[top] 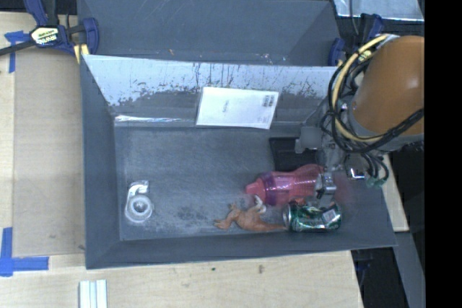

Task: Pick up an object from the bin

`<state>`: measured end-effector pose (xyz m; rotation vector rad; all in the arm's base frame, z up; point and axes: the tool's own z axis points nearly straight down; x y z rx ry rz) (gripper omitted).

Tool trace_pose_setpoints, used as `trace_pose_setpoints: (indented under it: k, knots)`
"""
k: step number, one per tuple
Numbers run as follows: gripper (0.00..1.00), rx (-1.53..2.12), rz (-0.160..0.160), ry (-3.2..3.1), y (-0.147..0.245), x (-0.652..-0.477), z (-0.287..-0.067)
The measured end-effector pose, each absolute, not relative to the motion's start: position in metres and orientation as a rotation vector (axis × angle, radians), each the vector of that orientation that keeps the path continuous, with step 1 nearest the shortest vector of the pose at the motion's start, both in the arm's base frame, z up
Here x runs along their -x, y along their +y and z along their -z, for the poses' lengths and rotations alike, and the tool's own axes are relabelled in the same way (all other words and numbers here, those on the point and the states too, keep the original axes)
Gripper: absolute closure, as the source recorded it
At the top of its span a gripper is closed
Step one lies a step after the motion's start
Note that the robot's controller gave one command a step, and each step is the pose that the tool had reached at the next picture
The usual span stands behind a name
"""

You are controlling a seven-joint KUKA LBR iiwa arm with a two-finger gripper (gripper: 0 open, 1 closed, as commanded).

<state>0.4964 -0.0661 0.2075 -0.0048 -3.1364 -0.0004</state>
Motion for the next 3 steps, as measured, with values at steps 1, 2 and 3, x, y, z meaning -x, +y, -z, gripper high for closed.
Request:
trace_pose_setpoints:
  k: [1,2,3]
  knots:
    - [0.0,0.001,-0.001,-3.145,-0.066,-0.498,-0.212]
    - [0.0,-0.109,-0.003,-3.148,-0.062,-0.502,-0.192]
    - [0.0,-0.302,-0.004,-3.136,-0.051,-0.505,-0.123]
